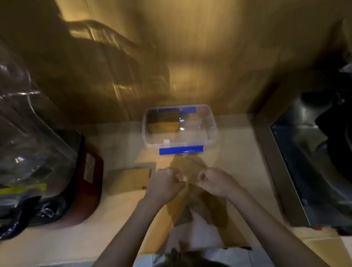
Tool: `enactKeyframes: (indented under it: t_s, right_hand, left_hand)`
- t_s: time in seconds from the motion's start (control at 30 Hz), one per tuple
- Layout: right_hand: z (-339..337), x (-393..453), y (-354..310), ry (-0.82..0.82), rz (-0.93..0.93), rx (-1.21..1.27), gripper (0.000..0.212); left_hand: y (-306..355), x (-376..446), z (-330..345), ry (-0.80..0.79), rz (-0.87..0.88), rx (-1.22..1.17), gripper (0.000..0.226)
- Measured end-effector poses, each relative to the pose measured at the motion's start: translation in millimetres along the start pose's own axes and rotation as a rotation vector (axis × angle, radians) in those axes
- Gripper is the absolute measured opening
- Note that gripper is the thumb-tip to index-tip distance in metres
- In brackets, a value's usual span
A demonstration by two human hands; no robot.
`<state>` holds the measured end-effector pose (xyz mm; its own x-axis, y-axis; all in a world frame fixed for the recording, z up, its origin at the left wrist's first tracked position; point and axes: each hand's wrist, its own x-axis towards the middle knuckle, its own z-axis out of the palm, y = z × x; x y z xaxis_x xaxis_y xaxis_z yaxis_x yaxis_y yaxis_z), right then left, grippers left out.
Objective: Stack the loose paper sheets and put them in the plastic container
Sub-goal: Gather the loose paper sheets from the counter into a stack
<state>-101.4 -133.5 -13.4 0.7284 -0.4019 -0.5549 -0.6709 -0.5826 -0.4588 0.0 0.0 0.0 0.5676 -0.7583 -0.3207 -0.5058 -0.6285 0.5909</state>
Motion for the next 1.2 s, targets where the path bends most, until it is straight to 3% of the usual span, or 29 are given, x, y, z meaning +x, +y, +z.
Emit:
enactKeyframes:
  t_s: [0.13,0.3,0.47,0.73,0.87,0.97,1.07,1.13,1.2]
  right_hand:
    - [40.4,-5.1,15.9,0.059,0.037,-0.042,0.029]
    - [86.1,-5.5,35.7,0.181,0.002,-0.105,0.050]
    - [112.9,-9.6,50.8,0.150,0.005,-0.244,0.067]
    - [113.0,-11.4,54.8,0.207,-0.047,-0.320,0.057]
    - [93.3,-7.2,52.7,0.152,-0.049,-0.245,0.056]
    - [72.2,-8.5,45.1,0.082,-0.027,-0.002,0.067]
    - [52.9,-17.1,32.3,0.079,-0.052,0.221,0.063]
    - [45.7,-23.9,21.5,0.086,-0.067,0.328,0.059]
    - [46.3,-33.1,7.1,0.088,-0.078,0.461,0.059]
  left_hand:
    - [-24.9,-11.4,33.4,-0.048,-0.089,-0.050,0.022]
    - [-52.4,-24.6,71.2,-0.072,-0.113,0.050,0.053]
    - [-70.5,-32.3,90.9,-0.149,-0.086,0.198,0.070]
    - [-82.0,-34.0,99.3,-0.242,-0.095,0.239,0.077]
    - [-84.4,-27.4,95.2,-0.259,-0.123,0.188,0.076]
    - [-73.7,-19.3,83.5,-0.220,-0.163,-0.087,0.065]
    - [-57.4,-16.4,68.6,0.050,-0.254,-0.490,0.046]
    - [-47.7,-17.3,55.7,0.089,-0.353,-0.977,0.039]
    - [-40.4,-20.8,45.7,-0.038,-0.402,-1.454,0.045]
